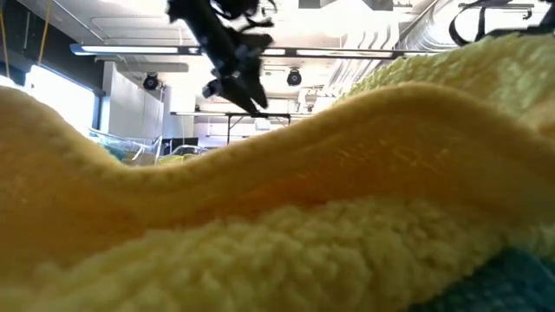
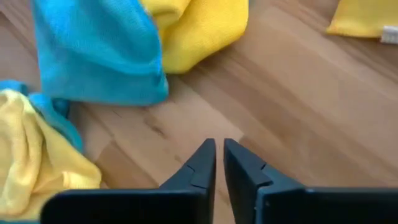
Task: Sort microfiber towel by color & place in baskets
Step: Put the blue microfiber cloth into the bottom transparent bin
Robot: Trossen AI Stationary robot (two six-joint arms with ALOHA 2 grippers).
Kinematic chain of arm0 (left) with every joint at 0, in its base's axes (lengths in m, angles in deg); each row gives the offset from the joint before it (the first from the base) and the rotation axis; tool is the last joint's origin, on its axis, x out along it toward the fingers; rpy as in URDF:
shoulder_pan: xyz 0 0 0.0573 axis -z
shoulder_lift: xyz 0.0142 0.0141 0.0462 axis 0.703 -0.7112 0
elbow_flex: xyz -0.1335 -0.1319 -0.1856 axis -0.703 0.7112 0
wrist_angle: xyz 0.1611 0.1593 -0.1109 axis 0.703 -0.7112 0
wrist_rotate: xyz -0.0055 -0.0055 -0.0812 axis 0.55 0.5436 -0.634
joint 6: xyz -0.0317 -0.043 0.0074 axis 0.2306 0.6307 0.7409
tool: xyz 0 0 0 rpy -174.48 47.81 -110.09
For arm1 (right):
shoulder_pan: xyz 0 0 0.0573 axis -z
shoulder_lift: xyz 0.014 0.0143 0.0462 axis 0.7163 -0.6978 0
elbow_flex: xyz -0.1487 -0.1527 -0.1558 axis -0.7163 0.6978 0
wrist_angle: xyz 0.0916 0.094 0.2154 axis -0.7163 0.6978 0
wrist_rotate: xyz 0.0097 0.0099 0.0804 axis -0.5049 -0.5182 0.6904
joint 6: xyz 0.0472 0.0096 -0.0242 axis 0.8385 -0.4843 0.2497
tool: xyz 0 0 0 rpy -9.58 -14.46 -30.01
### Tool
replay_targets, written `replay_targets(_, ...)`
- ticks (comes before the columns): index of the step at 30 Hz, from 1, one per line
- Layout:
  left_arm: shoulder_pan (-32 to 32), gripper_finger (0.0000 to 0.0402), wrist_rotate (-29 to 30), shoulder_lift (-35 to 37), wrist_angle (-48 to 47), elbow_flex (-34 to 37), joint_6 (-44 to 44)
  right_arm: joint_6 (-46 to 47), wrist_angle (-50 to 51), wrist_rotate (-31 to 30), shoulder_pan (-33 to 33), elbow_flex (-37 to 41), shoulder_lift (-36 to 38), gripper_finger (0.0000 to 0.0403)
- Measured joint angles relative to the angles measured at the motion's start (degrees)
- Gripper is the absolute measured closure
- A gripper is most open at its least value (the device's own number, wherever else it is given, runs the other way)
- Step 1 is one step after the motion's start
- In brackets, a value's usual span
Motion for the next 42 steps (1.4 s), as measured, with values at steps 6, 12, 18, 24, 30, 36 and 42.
replay_targets(6, -3.4, 0.0259, 2.7, -13.8, -10.5, -15.1, 3.1, -7.5, -2.5, -0.1, 4.4, 5.5, 6.2, 0.0398)
replay_targets(12, -6.2, 0.0259, 1.5, -25.5, -13.4, -25.1, 4.9, -21.1, -3.9, -0.3, 10.8, 5.9, 10.3, 0.0394)
replay_targets(18, -6.7, 0.0261, 1.1, -33.3, -13.7, -28.7, 6.1, -33.1, -6.1, 0.1, 17.0, 5.9, 12.9, 0.0394)
replay_targets(24, -5.6, 0.0362, 4.6, -34.1, -19.7, -29.3, 8.5, -42.3, -7.9, 3.7, 21.4, 5.9, 13.5, 0.0394)
replay_targets(30, -2.3, 0.0398, 6.4, -27.0, -19.9, -29.2, 8.5, -48.5, -8.1, 6.1, 24.1, 5.9, 13.6, 0.0394)
replay_targets(36, 2.1, 0.04, 10.0, -15.2, -23.8, -29.2, 11.1, -52.3, -9.8, 6.1, 25.8, 5.9, 13.6, 0.0394)
replay_targets(42, 7.8, 0.0401, 15.1, -2.9, -32.1, -29.3, 15.1, -52.1, -14.5, 6.1, 26.0, 5.9, 13.6, 0.0394)
